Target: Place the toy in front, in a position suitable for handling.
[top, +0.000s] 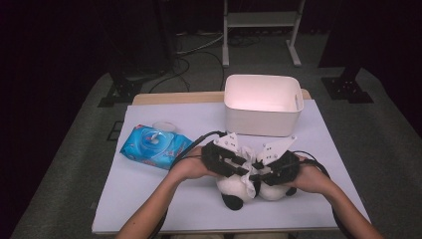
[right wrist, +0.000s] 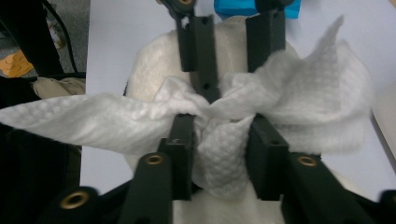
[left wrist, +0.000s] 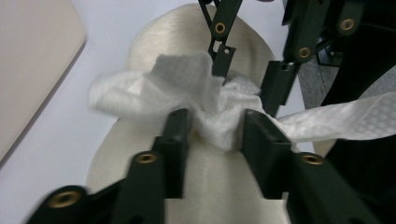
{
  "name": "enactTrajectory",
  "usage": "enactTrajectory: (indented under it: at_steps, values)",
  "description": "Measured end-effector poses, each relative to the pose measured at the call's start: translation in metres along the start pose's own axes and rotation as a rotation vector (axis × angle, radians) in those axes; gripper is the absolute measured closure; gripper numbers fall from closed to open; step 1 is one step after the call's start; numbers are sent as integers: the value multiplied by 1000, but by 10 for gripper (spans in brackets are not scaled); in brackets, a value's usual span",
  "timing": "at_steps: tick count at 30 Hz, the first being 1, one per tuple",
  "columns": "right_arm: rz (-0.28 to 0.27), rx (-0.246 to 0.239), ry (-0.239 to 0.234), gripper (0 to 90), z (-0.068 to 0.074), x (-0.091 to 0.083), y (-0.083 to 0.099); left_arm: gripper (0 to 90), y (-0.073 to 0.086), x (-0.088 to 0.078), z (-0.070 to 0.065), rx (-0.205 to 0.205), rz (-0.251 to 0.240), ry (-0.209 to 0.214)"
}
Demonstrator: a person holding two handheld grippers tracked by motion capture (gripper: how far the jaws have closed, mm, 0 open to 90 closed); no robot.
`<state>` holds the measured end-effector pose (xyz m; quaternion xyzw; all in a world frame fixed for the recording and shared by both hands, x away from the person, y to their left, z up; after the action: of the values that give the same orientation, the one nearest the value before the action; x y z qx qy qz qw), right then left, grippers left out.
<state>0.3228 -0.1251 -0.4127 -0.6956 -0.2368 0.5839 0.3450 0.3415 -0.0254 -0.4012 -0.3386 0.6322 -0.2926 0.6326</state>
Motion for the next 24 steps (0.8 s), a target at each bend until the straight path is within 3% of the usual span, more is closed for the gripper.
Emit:
enactTrajectory:
  at_steps: [4,7,14,21,24]
  values:
    - [-17,25,-14,735,-1,0,1,452,2,-10,-1,-6,-1,-15]
    - [-13,23,-13,758,-2,-2,1,446,8,-20,2,-14,-4,-35]
    - [-9,18,-4,773,-2,-7,-3,533,23,-26,4,-34,-17,-49]
    - [-7,-33,-32,774,7,11,-19,542,29,-21,6,-31,-8,-52]
    - [-9,-27,-42,774,7,10,-19,542,30,-21,5,-48,-35,-54]
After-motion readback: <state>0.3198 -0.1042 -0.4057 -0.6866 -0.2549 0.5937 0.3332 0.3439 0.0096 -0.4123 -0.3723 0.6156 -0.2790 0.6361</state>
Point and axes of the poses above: each handheld gripper's, and its own axes: x roughly forward along the jaws, y roughly out of its underside, z roughly to its left, the point moved 8 cm from there along x, roughly forward along the jaws, and after that the axes turned 5 degrees about -z, right-handed, at the moved point
